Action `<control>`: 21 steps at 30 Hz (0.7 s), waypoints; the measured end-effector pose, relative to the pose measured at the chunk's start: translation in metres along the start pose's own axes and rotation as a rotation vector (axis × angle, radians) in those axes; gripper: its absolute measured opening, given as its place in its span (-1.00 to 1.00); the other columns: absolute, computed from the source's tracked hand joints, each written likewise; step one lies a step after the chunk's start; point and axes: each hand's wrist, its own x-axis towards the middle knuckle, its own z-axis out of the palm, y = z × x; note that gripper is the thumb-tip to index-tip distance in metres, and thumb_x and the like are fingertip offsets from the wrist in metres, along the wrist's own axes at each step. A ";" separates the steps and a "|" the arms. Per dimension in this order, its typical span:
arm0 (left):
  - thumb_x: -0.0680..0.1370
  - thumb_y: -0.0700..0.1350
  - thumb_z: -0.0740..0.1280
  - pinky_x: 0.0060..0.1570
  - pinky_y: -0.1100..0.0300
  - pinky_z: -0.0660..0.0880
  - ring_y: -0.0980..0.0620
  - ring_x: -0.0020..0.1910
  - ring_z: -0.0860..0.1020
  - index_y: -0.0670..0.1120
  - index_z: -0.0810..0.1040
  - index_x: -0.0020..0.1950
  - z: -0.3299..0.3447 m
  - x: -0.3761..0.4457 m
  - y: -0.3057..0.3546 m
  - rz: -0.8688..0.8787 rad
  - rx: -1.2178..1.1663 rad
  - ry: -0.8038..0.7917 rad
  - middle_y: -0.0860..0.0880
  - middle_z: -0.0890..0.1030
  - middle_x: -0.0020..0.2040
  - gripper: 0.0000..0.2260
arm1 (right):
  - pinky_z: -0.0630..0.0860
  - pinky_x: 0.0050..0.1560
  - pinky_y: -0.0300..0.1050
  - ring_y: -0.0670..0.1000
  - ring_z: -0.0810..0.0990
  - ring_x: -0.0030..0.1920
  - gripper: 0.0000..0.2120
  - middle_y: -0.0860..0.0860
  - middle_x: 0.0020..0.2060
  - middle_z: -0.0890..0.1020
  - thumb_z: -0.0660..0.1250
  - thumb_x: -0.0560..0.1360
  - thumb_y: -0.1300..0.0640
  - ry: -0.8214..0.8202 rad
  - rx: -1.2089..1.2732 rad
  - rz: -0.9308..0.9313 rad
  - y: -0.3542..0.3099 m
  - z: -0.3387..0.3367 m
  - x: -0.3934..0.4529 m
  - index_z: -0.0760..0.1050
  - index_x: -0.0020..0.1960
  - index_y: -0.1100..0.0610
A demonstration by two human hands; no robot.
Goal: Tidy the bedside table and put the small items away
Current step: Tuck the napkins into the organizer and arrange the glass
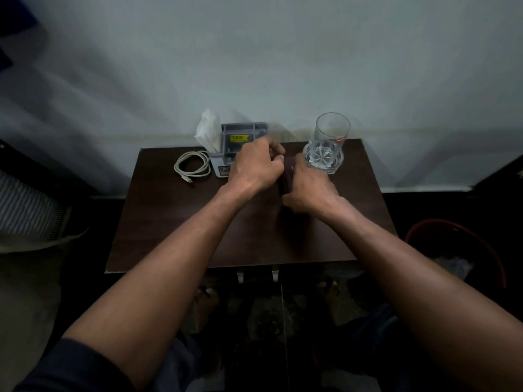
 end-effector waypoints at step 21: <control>0.51 -0.18 0.35 -0.01 0.01 0.66 -0.05 -0.07 0.71 0.08 0.72 0.00 -0.022 0.001 -0.015 0.129 0.037 0.056 0.05 0.74 -0.12 -0.79 | 0.56 0.15 0.15 0.39 0.61 0.27 -0.39 0.32 0.26 0.59 0.44 0.57 -0.07 0.184 -0.022 -0.002 -0.019 0.015 0.040 0.33 0.42 0.28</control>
